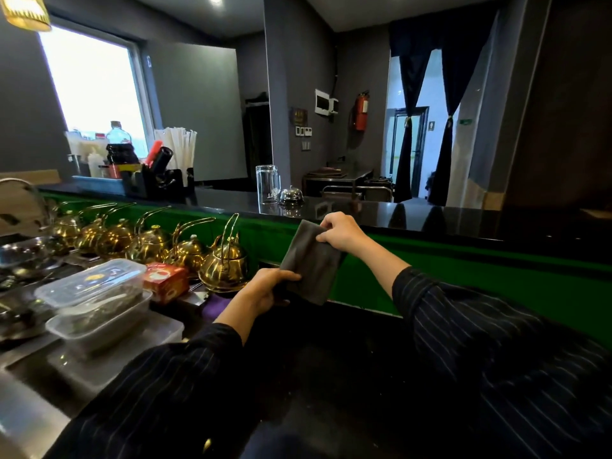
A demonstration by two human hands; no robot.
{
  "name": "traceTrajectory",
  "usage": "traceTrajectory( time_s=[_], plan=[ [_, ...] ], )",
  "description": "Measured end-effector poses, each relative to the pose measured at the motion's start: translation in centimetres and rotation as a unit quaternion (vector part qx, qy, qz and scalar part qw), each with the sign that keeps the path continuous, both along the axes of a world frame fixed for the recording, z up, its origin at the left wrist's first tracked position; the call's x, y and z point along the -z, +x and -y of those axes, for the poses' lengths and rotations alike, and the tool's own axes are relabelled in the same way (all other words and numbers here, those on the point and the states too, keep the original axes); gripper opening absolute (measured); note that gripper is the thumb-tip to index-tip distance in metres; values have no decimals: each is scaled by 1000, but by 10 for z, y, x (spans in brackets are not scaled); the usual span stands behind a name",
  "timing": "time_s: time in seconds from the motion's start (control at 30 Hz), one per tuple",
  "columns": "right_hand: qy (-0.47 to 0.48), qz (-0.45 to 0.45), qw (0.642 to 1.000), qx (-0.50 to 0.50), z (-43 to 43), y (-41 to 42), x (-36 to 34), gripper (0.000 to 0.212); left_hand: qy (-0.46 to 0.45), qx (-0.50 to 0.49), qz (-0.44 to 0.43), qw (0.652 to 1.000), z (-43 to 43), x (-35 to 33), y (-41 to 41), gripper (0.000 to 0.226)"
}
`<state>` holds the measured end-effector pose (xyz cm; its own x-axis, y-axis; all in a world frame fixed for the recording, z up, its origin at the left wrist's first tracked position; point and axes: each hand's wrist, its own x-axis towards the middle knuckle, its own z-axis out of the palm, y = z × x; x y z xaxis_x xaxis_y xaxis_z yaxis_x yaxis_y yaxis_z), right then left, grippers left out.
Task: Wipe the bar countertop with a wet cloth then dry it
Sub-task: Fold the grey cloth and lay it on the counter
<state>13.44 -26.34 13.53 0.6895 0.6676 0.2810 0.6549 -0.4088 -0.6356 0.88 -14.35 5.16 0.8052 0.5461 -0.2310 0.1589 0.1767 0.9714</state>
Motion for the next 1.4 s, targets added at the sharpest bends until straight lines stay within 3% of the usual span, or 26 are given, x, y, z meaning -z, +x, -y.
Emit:
traceTrajectory(
  time_s=[0.13,0.23,0.3,0.37,0.53,0.67,0.73,0.77,0.83,1.0,1.17,1.4],
  plan=[
    [78,-21,995,67,-29,13,3,9,-130,-30,95,987,-30,-18,10,15],
    [120,-56,982,132,-60,26,7,17,-119,-44,142,982,-61,-31,21,21],
    [144,-98,971,166,-82,35,11,31,-68,-19,153,986,-85,-37,30,52],
    [170,-139,957,191,-103,44,16,35,0,-8,127,992,-107,-41,37,65],
    [195,-198,936,214,-140,66,21,23,157,0,103,982,-160,-61,61,29],
    [185,-208,935,220,-157,80,16,37,263,24,93,960,-198,-81,90,38],
    [189,-216,936,203,-167,82,8,13,336,30,70,939,-211,-92,104,44],
    [197,-224,936,189,-174,89,7,15,363,35,59,929,-217,-97,110,46],
    [208,-235,935,169,-188,101,1,44,397,47,53,915,-231,-106,124,50],
    [209,-208,944,150,-217,122,-14,51,441,77,12,894,-267,-120,157,58],
    [163,-103,964,183,-247,146,-9,34,453,67,2,889,-297,-112,183,58],
    [117,-53,967,219,-274,158,13,22,472,26,-52,880,-320,-89,205,37]
  ],
)
